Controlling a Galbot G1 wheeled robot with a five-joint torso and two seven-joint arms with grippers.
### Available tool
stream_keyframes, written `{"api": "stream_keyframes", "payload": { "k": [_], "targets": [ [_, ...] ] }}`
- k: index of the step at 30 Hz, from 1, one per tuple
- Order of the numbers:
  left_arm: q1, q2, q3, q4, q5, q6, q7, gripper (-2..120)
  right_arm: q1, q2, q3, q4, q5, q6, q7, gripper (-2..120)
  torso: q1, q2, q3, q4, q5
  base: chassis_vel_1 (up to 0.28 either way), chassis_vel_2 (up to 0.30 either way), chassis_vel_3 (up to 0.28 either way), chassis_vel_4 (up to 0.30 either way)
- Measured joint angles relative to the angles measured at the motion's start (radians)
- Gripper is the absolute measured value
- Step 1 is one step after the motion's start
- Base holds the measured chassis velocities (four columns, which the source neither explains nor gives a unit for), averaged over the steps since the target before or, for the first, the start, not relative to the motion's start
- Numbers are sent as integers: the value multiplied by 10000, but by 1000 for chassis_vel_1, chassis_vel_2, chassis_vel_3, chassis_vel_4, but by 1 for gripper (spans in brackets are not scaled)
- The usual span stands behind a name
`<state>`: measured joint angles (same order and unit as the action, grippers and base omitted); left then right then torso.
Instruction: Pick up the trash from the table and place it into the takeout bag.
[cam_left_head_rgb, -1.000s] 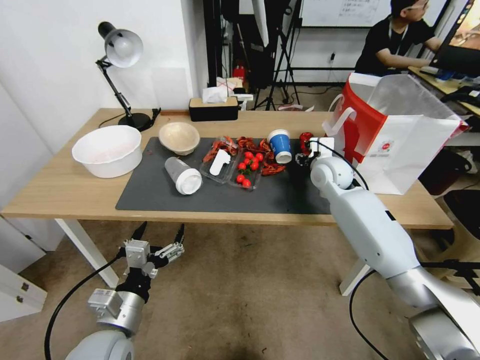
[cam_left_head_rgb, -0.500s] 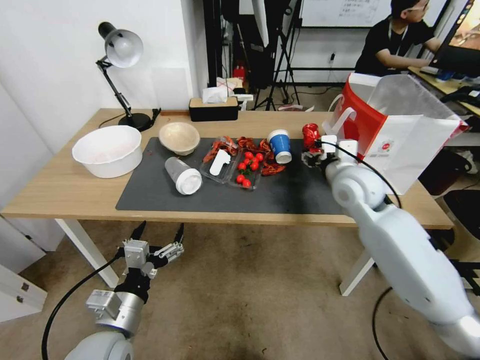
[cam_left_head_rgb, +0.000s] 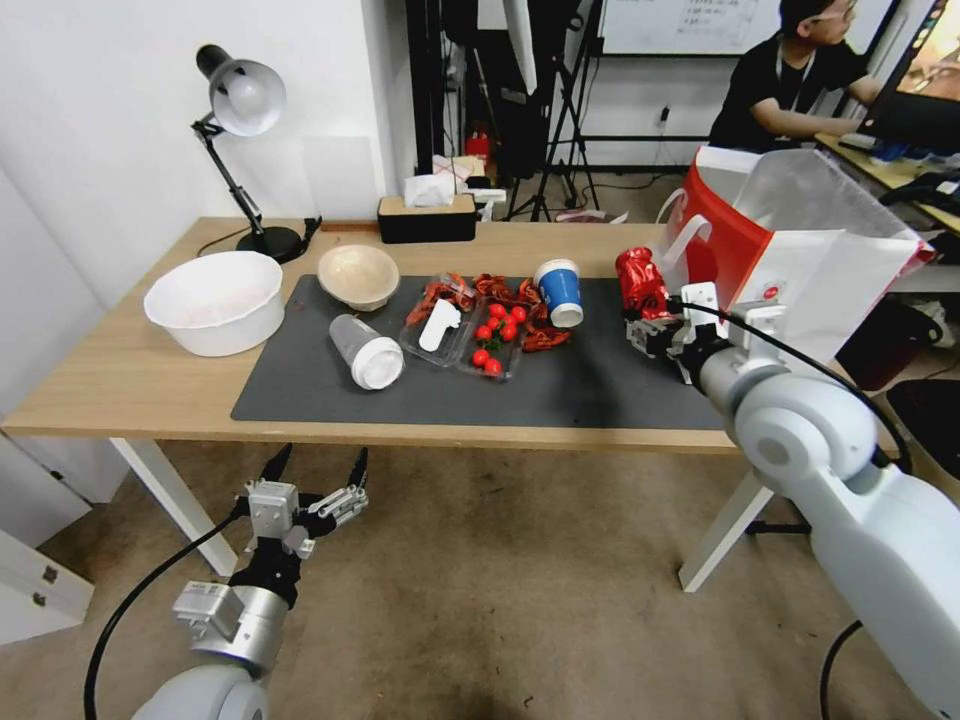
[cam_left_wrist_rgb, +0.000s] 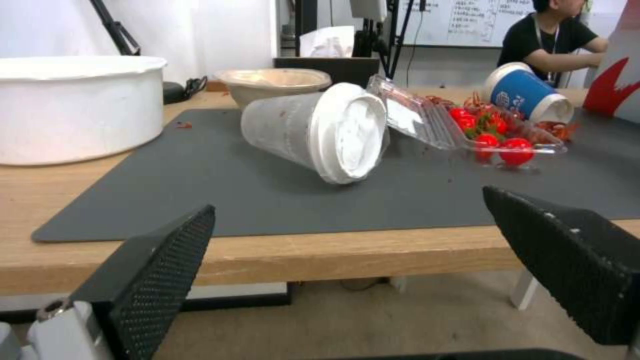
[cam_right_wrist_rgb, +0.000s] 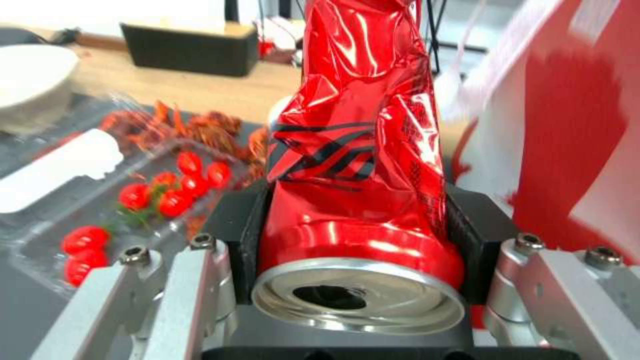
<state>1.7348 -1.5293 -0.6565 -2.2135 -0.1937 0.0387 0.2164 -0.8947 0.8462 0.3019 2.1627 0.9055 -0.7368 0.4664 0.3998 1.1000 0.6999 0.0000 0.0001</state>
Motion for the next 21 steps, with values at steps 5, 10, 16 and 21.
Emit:
{"api": "stream_keyframes", "payload": {
  "k": [5, 10, 16, 21],
  "targets": [
    [-8, 18, 12, 35, -1, -17, -1, 100, 371, -274, 166, 494, -331, 698, -28, 51, 0, 0, 0, 0, -1, 0, 0, 0, 0],
    [-21, 51, 3, 62, -31, -33, -6, 100, 1830, -625, 144, -372, -447, 2521, 283, 51, 1, 0, 1, 2, -1, 0, 0, 0, 0],
    [-34, 60, 29, 75, -65, -42, -7, 100, 2860, -850, 80, -1367, -340, 3234, 369, 51, 3, 0, 1, 2, -2, 0, 0, 0, 0],
    [-29, 58, 96, 68, -187, -47, -12, 100, 3386, -951, 82, -2228, -215, 2786, 729, 51, 3, 0, 2, 0, 2, 0, 0, 0, 0]
  ]
}}
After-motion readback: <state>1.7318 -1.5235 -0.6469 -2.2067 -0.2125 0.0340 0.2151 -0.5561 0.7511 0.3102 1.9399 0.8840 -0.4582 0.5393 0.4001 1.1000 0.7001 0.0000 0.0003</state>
